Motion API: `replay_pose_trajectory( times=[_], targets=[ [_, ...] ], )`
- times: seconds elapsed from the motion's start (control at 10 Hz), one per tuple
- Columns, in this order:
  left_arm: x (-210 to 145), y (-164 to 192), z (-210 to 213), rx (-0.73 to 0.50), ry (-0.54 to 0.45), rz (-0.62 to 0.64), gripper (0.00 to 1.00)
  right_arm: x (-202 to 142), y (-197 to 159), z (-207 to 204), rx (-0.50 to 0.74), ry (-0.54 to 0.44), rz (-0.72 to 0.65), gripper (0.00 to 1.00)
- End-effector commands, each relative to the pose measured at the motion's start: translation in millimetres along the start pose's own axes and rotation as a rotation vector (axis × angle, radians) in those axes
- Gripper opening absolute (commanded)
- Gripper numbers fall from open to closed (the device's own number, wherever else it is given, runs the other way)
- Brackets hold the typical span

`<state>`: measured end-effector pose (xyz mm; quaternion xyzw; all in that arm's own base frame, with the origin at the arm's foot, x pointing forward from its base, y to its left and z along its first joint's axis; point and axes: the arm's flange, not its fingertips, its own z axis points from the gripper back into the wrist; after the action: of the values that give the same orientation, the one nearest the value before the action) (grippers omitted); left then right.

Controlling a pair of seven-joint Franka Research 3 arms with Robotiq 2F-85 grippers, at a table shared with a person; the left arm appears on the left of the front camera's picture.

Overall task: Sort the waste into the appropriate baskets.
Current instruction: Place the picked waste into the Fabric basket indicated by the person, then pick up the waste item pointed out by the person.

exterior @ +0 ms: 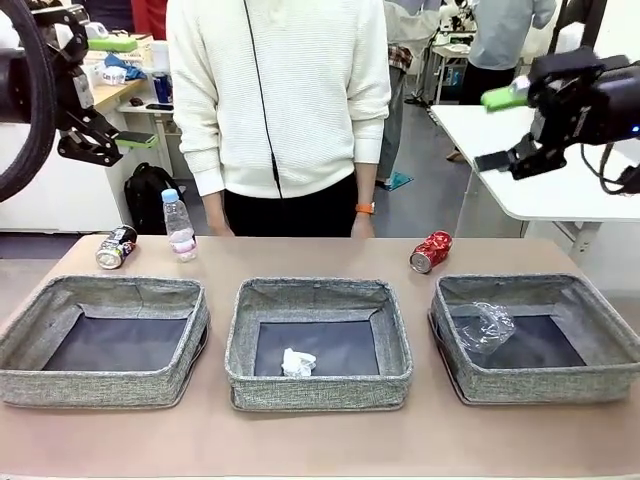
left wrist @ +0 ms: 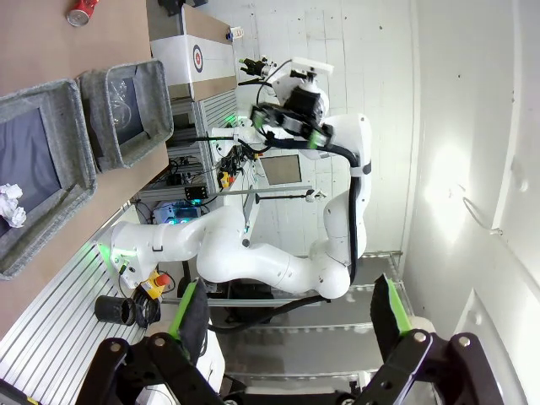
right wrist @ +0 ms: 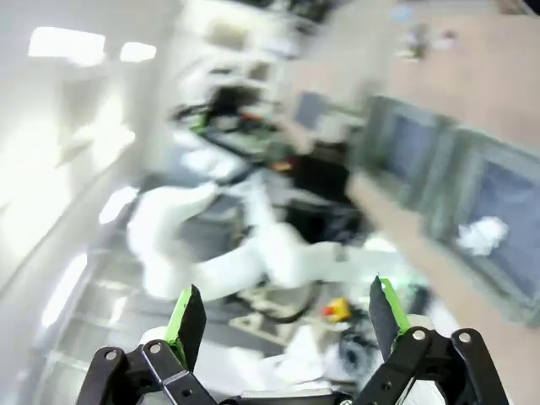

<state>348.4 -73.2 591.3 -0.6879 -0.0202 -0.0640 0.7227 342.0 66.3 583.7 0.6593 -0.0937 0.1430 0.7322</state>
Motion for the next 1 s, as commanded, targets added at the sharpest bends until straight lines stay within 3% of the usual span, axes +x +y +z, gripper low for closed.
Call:
replay_pose_trajectory(
  times=[0.0,0.1,0.9],
  targets=[
    [-1.6,0.9,2.4,0.004,0.015,-0.021,1.0,-4.6,21.3,2.2,0.164,0.074,-0.387,1.0],
    [-1.6,0.9,2.4,0.004,0.015,-0.021,1.0,0.0,0.0,0.0,0.0,0.0,0.0,1.0],
    [-1.6,0.9,2.4,0.004,0.015,-0.021,1.0,0.0,0.0,0.0,0.0,0.0,0.0,1.0]
  ],
)
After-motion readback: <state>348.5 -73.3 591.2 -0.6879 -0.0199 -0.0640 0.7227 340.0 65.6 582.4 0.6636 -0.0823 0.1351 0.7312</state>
